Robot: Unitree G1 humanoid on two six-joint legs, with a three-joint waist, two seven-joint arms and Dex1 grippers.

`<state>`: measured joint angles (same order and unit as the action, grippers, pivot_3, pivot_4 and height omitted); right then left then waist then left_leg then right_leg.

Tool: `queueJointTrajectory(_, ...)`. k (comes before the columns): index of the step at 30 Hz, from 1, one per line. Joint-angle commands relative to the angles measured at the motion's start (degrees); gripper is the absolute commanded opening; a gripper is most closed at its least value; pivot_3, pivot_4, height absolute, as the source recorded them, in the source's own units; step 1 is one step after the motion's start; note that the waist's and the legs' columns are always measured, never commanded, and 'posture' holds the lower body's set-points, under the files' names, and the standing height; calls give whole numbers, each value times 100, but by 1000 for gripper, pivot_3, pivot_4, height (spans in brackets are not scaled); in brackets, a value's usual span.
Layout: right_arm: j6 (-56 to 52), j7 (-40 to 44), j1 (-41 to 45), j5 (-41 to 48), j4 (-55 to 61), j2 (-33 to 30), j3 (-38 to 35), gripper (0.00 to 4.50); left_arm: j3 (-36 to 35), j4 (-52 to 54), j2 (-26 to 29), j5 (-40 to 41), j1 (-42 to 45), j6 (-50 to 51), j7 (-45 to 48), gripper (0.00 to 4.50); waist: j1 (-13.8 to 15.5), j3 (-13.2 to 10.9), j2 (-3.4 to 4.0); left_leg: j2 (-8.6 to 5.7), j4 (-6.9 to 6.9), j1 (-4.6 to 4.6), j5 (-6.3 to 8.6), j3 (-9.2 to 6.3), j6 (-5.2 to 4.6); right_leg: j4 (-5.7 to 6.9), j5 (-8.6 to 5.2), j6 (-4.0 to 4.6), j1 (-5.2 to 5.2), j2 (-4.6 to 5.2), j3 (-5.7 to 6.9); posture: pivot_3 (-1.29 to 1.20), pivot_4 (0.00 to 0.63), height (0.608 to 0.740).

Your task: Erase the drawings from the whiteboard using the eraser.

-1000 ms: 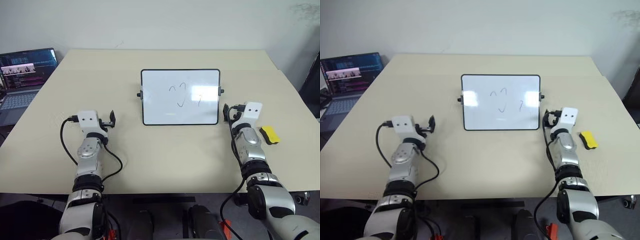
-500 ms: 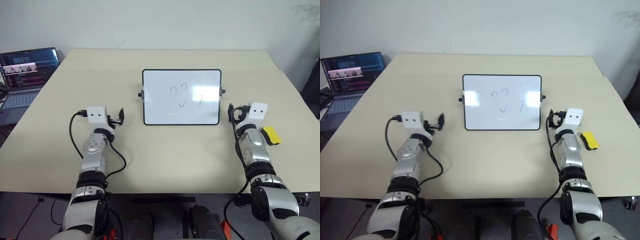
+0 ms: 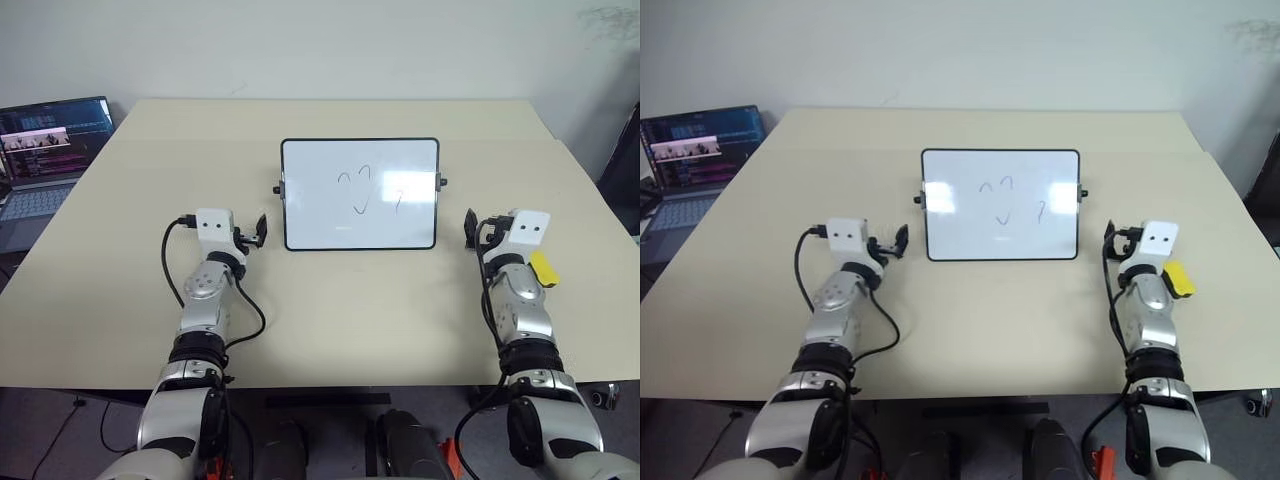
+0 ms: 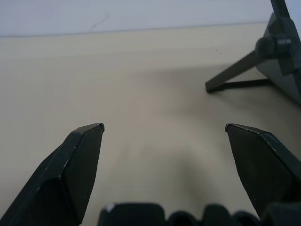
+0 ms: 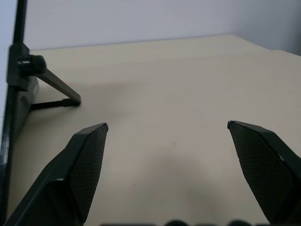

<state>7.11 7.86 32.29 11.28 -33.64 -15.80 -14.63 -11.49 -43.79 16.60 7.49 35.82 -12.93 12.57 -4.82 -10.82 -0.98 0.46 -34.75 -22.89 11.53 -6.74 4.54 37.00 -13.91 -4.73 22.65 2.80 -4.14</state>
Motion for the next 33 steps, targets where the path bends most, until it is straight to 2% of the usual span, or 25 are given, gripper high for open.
queueJointTrajectory(1,-473,233,-70,317,706,-250,-180,4464,-167,416,236,239,-6,-95,321,4500,5,0,0,0,0,0,0,0,0,0,0,0,0,0,1,0,150,740)
queueJointTrajectory(6,-1837,818,-398,902,1771,-743,-243,4464,-210,1471,950,969,-296,818,1835,4500,-7,0,1,2,3,-4,0,0,0,-1,-2,3,3,0,1,0,150,740)
queueJointTrajectory(11,-2949,1107,-582,1304,2481,-1355,-486,4464,-240,2477,1646,1485,-247,1558,2792,4500,14,-1,2,4,4,-3,1,0,0,2,-5,7,4,-2,2,0,150,740)
queueJointTrajectory(15,-3807,1161,-584,1499,2696,-1822,-668,4464,186,3235,1881,1851,-85,2522,3627,4500,56,-1,1,4,-2,-3,1,1,0,-1,-22,-19,-2,-1,1,0,150,740)
queueJointTrajectory(18,-4515,1317,-682,1650,2950,-2266,-770,4464,990,3833,1968,1886,-1,3203,4449,4500,70,-2,1,4,-3,-3,1,1,0,-1,-24,-20,-3,-1,1,0,150,740)
queueJointTrajectory(25,-5179,1417,-1097,1822,3818,-2733,-1071,4464,1819,3768,1225,1902,593,3584,5096,4500,134,-4,-2,5,-4,-5,1,6,-1,-3,-32,-22,0,-3,0,0,150,740)
queueJointTrajectory(33,-5880,1276,-1379,1888,4393,-2890,-1532,4464,2630,3293,610,1235,861,3288,5357,4500,151,-4,-2,5,-6,-4,1,11,-2,-4,-37,-24,0,-3,-5,0,150,740)
